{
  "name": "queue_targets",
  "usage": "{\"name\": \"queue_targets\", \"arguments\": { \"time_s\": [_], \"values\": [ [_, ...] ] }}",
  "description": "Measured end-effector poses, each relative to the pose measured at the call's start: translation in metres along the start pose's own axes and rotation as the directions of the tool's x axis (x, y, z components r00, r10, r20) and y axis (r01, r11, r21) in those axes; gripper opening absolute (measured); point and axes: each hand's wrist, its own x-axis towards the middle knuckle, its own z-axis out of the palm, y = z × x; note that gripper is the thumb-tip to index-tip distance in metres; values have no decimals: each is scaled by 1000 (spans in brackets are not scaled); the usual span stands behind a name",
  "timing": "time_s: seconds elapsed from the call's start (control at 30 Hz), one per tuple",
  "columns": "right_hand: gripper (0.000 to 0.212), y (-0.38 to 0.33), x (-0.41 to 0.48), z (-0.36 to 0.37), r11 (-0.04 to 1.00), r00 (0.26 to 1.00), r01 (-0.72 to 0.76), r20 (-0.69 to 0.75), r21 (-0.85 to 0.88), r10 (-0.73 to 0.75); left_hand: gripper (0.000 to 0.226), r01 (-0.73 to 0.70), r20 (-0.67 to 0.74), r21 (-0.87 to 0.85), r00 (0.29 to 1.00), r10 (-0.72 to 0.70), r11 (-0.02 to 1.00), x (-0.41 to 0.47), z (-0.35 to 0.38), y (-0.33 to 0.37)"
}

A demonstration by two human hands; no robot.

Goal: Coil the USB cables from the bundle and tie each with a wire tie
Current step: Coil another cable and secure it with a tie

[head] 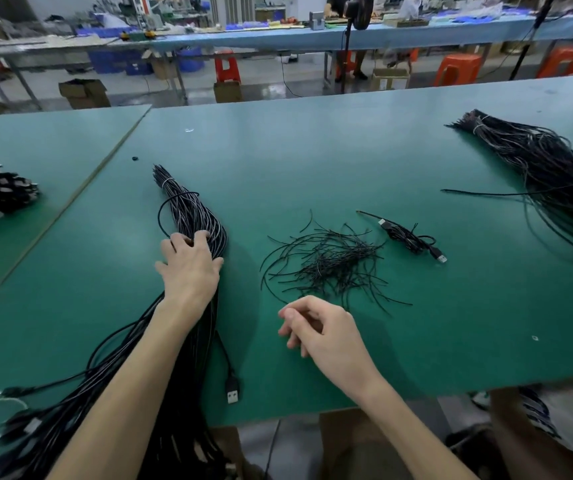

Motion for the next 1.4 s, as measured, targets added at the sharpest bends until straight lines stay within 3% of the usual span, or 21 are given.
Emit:
{"name": "queue_targets", "arguments": {
  "time_s": [0.1,0.23,0.37,0.5,0.6,0.7,0.8,1.0,1.07,1.2,1.33,1.4],
  "values": [
    [11,0,-1,2,999,1000,-11,7,-36,11,46,55,0,-62,999,-55,997,1,0,2],
    [21,-10,-5,14,968,1000,13,23,-250,-8,34,81,15,-111,997,-80,990,6,1,-7],
    [48,-29,0,47,824,996,68,87,-562,-23,36,81,-7,-192,996,-84,978,10,3,-13],
    [40,-41,18,91,721,996,92,76,-686,-55,51,86,-21,-210,995,-93,974,10,5,-17],
    [35,-46,32,106,671,998,52,53,-740,-19,74,67,-4,-201,998,-69,977,8,7,-21],
    [32,-50,43,105,609,993,60,111,-791,46,83,49,-1,-181,999,-50,982,9,10,-22],
    [21,-52,49,94,666,985,40,143,-745,101,86,38,4,-182,999,-38,983,10,10,-24],
    [29,-50,46,59,878,954,-128,185,-461,236,68,28,-44,-225,998,-39,974,10,13,-24],
    [25,-50,42,49,905,942,-178,200,-385,270,64,24,-64,-252,997,-41,967,10,13,-25],
    [24,-48,26,35,934,923,-218,253,-283,292,54,-1,-83,-141,997,-11,990,7,13,-21],
    [9,-46,5,23,946,861,-324,409,-15,301,44,-31,-110,-87,994,22,996,5,15,-16],
    [5,-44,-8,17,948,821,-318,500,2,274,40,-51,-127,-47,991,44,998,4,16,-16]
  ]
}}
